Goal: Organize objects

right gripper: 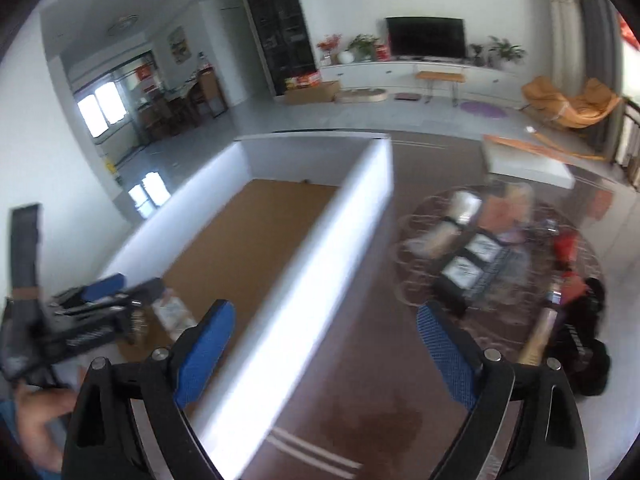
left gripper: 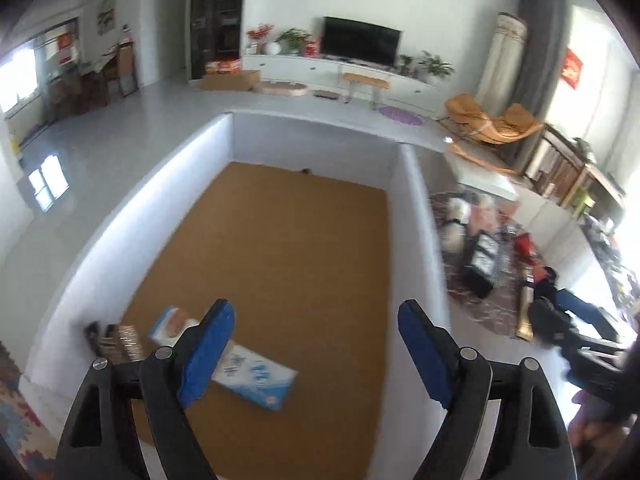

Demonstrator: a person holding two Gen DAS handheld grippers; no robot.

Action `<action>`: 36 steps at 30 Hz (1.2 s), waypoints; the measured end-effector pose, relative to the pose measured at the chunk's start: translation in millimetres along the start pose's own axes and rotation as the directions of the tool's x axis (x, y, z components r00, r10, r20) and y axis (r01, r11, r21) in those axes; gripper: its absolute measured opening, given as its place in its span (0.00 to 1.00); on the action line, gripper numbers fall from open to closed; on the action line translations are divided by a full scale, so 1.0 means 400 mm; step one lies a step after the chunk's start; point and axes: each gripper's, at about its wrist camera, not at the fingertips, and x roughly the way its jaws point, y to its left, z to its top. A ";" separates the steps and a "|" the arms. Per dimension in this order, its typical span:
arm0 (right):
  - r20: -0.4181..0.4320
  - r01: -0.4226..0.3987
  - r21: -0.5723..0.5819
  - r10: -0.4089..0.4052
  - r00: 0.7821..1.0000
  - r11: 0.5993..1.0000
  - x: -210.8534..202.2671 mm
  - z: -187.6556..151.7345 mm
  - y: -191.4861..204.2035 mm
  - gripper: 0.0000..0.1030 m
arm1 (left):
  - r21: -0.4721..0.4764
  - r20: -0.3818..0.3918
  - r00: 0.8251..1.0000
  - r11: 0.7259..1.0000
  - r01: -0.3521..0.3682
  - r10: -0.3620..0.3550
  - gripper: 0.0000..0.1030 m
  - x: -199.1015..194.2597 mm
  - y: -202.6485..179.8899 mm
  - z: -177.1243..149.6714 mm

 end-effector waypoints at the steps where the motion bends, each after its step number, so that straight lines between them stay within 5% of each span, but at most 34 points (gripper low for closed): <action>1: -0.004 0.063 0.041 -0.063 0.998 0.997 0.005 -0.029 -0.064 0.91 | 0.034 0.005 0.998 0.998 0.059 -0.059 0.81 -0.006 -0.057 -0.002; 5: -0.112 0.259 0.214 -0.240 0.964 0.942 0.016 -0.145 -0.283 0.90 | 0.155 -0.044 0.964 0.951 0.267 -0.264 0.93 -0.002 -0.276 -0.033; 9: -0.163 0.369 0.336 -0.332 0.929 0.866 -0.007 -0.228 -0.405 0.91 | 0.218 -0.156 0.936 0.914 0.343 -0.315 0.93 0.077 -0.432 -0.102; 17: -0.194 0.425 0.458 -0.379 0.905 0.781 -0.013 -0.275 -0.489 0.91 | 0.308 -0.187 0.972 0.932 0.192 -0.139 0.93 0.270 -0.469 -0.213; 24: -0.211 0.462 0.423 -0.410 0.887 0.780 0.019 -0.269 -0.490 0.94 | 0.311 -0.176 0.983 0.945 0.102 -0.048 0.95 0.326 -0.443 -0.215; 36: -0.236 0.507 0.367 -0.449 0.861 0.780 0.052 -0.280 -0.479 1.00 | 0.303 -0.164 0.985 0.948 0.097 -0.048 1.00 0.346 -0.444 -0.203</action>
